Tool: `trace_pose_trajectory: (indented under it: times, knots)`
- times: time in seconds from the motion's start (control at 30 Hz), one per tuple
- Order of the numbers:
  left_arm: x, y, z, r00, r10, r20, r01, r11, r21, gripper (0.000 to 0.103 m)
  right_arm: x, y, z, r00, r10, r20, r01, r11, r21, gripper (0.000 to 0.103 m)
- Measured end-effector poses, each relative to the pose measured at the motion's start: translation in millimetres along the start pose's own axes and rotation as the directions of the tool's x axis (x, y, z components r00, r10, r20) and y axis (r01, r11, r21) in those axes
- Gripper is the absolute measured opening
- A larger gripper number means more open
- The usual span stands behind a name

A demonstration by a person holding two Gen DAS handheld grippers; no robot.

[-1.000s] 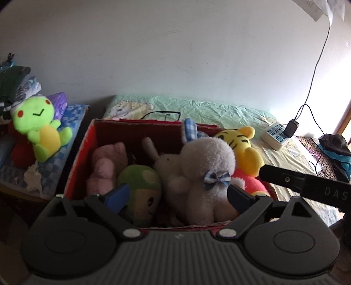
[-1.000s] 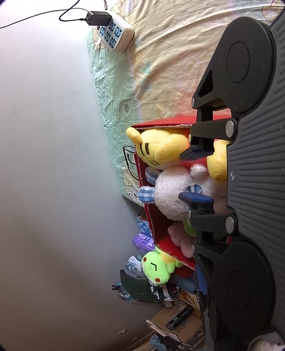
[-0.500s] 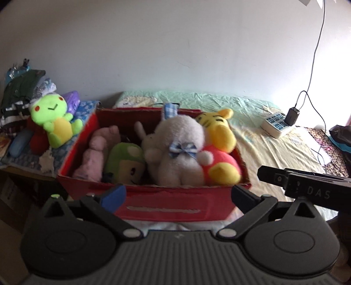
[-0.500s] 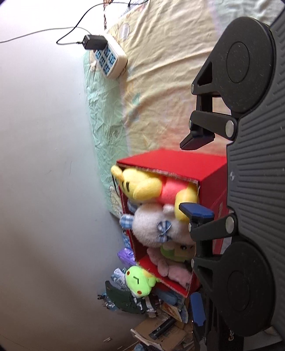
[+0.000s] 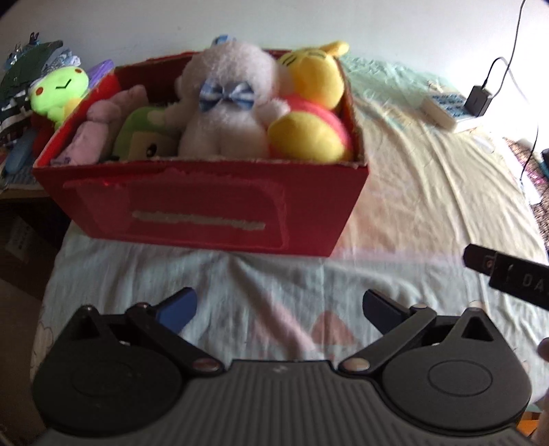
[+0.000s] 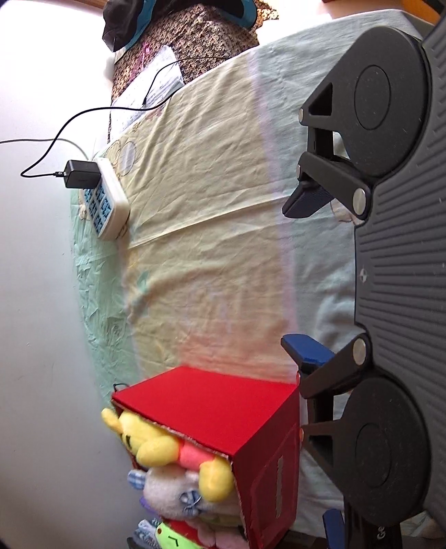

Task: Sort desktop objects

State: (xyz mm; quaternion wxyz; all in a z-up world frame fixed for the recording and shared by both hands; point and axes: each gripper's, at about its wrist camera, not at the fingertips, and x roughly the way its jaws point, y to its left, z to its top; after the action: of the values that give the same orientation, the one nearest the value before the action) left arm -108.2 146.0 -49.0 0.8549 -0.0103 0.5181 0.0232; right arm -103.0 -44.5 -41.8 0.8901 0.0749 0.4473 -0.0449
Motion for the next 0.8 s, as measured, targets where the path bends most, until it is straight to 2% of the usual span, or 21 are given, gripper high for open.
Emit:
trace_pose_trajectory:
  times: [0.13, 0.3, 0.47, 0.63, 0.8]
  knots:
    - [13.6, 5.5, -6.1, 0.997, 0.059, -0.059, -0.058, 0.998, 0.013, 0.103, 5.5, 5.1, -4.6, 0.999, -0.019, -0.031, 0.019, 1.0, 0.004, 0.077]
    - [12.5, 22.5, -5.9, 0.995, 0.083, -0.058, -0.08, 0.996, 0.043, 0.103, 7.5, 27.7, -2.8, 0.997, -0.07, -0.032, 0.07, 0.998, 0.006, 0.078]
    - [6.7, 53.3, 0.4, 0.993, 0.106, -0.047, -0.105, 0.994, 0.041, 0.103, 7.3, 60.7, -1.0, 0.997, -0.071, -0.036, 0.071, 0.997, -0.006, 0.078]
    - [3.2, 92.3, 8.8, 0.993, 0.109, -0.035, -0.109, 0.994, 0.005, 0.103, 6.2, 88.1, 2.9, 0.997, -0.066, -0.031, 0.067, 0.998, 0.009, 0.078]
    - [-3.1, 118.5, 20.3, 0.997, 0.082, -0.011, -0.082, 0.997, 0.005, 0.103, 3.0, 109.4, 6.7, 0.999, -0.053, -0.007, 0.053, 0.998, 0.016, 0.078]
